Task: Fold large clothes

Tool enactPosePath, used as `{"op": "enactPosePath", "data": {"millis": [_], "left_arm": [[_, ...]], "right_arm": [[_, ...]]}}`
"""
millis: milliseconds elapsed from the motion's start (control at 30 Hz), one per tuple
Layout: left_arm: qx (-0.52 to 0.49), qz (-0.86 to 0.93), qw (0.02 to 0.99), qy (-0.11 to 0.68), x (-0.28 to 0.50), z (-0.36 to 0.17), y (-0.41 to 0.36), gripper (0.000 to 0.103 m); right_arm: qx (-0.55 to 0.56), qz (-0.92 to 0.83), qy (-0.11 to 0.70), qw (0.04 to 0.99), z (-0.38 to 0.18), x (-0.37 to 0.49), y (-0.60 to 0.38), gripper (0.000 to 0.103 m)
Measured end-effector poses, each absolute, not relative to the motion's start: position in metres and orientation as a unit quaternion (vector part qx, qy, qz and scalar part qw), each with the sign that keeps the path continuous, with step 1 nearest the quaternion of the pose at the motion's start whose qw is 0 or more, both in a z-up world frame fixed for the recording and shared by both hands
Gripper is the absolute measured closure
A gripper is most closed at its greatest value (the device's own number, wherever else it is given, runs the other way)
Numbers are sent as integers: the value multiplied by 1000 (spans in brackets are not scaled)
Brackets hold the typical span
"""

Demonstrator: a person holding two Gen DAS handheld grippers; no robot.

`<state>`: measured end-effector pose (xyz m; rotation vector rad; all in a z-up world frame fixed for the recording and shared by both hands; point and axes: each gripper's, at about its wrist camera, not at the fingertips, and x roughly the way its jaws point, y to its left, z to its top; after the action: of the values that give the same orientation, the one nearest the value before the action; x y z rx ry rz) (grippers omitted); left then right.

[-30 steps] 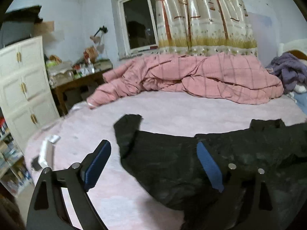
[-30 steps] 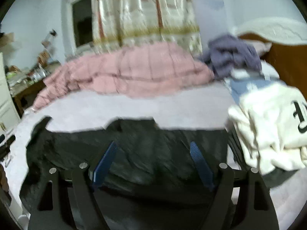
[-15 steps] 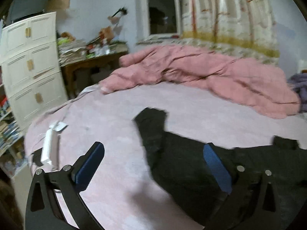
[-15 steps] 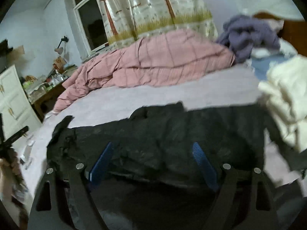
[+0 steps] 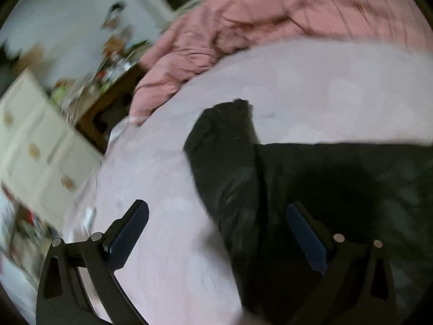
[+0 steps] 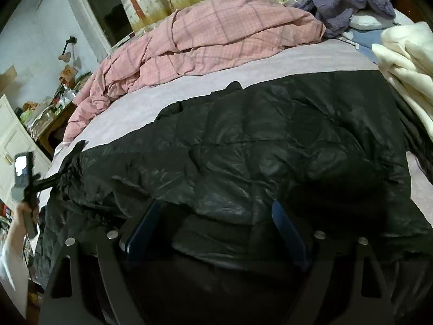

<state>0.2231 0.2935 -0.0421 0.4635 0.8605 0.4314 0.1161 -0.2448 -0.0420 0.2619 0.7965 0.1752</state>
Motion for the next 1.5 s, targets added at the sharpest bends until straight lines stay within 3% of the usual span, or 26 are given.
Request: {"op": "enactPosePath", "data": {"millis": [67,133,200,267,333,500,700,833,1000,1200,1500], "left_arm": [[271,215,839,420,239,-57,295,15],[243,206,840,440,248,-62,306,32],[188,186,852,451,249,-59,317,75],[152,177,860,454,246,-52,321,89],[135,180,873,433,236,-34,318,96],[93,138,925,343,201,45,294,99],[101,53,965,236,164,151,202,99],[88,-1,978,189,143,191,132,99],[110,-84,974,178,122,199,54,99],[115,-160,956,216,102,185,-11,99],[107,-163,953,232,74,160,-42,99]], "right_arm": [[116,85,387,911,-42,116,-241,17],[117,88,387,911,-41,117,-241,17],[119,90,388,910,-41,118,-240,17],[117,89,386,911,-40,118,-240,17],[114,90,379,914,-38,116,-240,17],[103,82,367,921,-34,112,-238,17],[85,74,321,940,-11,92,-233,17],[89,83,296,947,7,80,-234,17],[125,114,273,947,25,70,-249,17],[223,236,305,895,16,80,-258,17],[442,348,292,773,-19,88,-279,17]]}}
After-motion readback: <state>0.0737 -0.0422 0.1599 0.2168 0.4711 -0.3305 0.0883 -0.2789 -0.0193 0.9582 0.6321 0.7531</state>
